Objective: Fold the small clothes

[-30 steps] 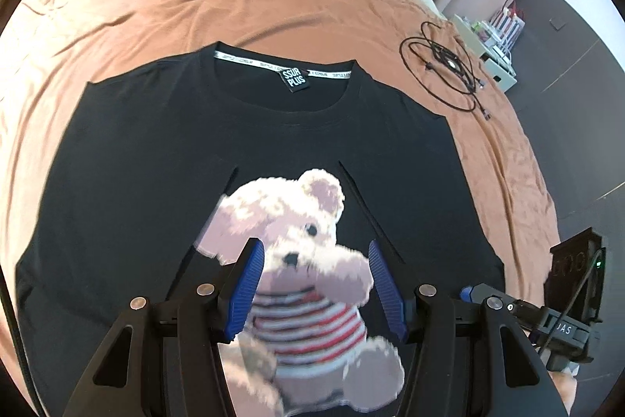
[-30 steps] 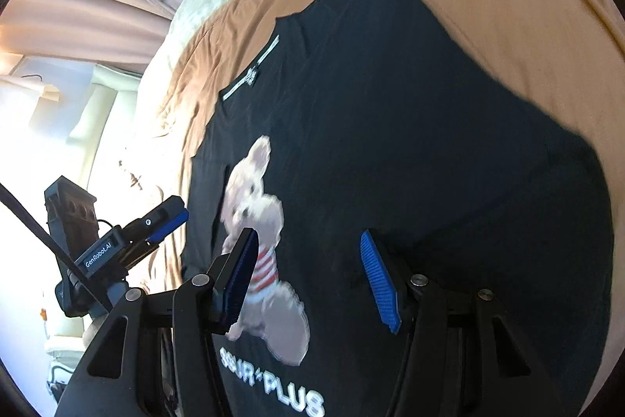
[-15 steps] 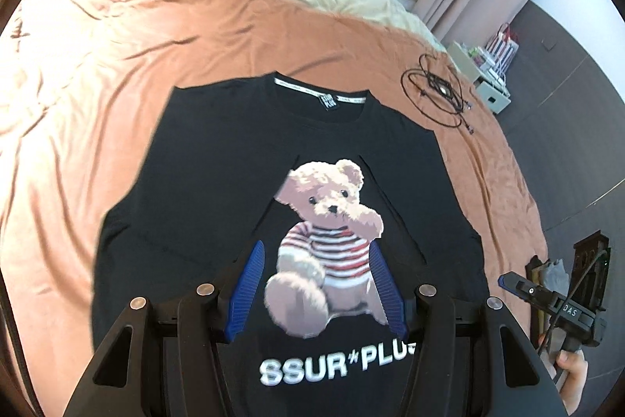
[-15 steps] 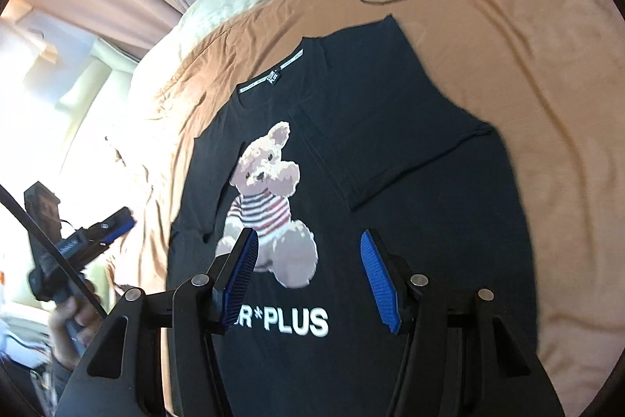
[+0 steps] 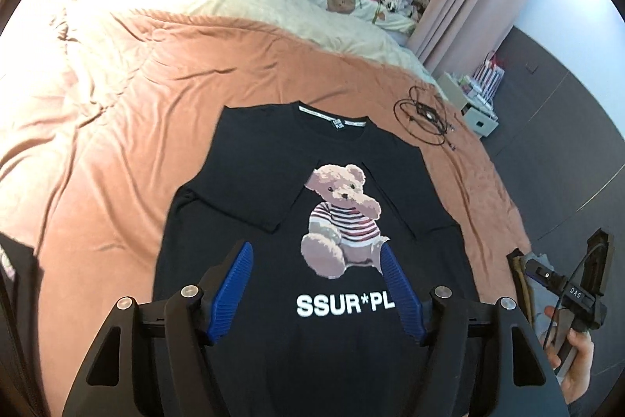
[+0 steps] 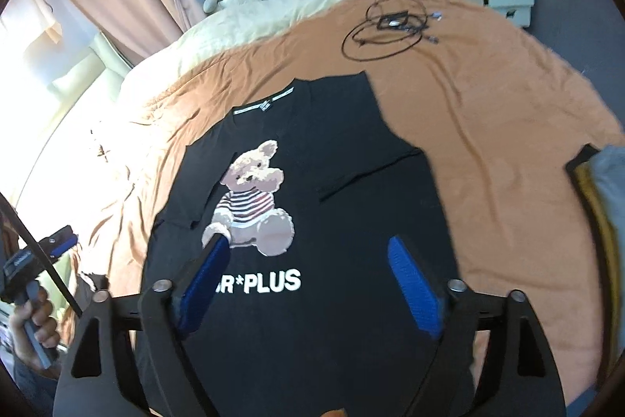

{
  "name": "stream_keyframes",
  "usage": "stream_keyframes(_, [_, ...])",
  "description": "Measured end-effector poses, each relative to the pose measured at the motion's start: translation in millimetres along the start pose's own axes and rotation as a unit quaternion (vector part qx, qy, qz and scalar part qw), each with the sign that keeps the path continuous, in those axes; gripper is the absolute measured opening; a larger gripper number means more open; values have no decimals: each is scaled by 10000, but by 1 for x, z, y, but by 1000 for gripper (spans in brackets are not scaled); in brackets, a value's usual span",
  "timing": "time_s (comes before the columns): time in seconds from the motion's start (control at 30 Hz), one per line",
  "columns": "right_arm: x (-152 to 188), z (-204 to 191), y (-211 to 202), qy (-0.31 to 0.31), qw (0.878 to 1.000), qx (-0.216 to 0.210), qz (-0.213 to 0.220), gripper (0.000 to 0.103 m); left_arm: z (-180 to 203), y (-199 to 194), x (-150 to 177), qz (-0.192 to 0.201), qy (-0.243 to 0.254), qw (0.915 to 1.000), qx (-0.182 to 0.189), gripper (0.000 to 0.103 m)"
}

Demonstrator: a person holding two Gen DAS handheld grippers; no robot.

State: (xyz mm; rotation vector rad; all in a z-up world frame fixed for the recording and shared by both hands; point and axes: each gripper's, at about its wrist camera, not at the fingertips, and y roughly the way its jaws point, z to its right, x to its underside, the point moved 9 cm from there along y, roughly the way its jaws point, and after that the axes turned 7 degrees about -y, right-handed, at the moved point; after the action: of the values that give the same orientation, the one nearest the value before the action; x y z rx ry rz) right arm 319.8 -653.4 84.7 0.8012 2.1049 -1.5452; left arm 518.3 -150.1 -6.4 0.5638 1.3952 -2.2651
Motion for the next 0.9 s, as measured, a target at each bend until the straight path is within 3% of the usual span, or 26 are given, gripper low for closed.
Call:
stream_keyframes(0.13, [18,-4,-37,-124,9992,306,236,89,-8,-38,13,316,80,9995,15,89])
stream_keyframes(0.2, [29,-8,-50,-183,9985,426,286,103,-10,-54,20,464,140,9988,-13,102])
stream_keyframes(0.5, [84,-17,-94,-267,9983,406,323,103,-30,-118,78,652,379,9971,-124,103])
stream_keyframes(0.9, [150,9,-141,-360,9983,224,392,103,-81,-169,160,896,162,9958,7,103])
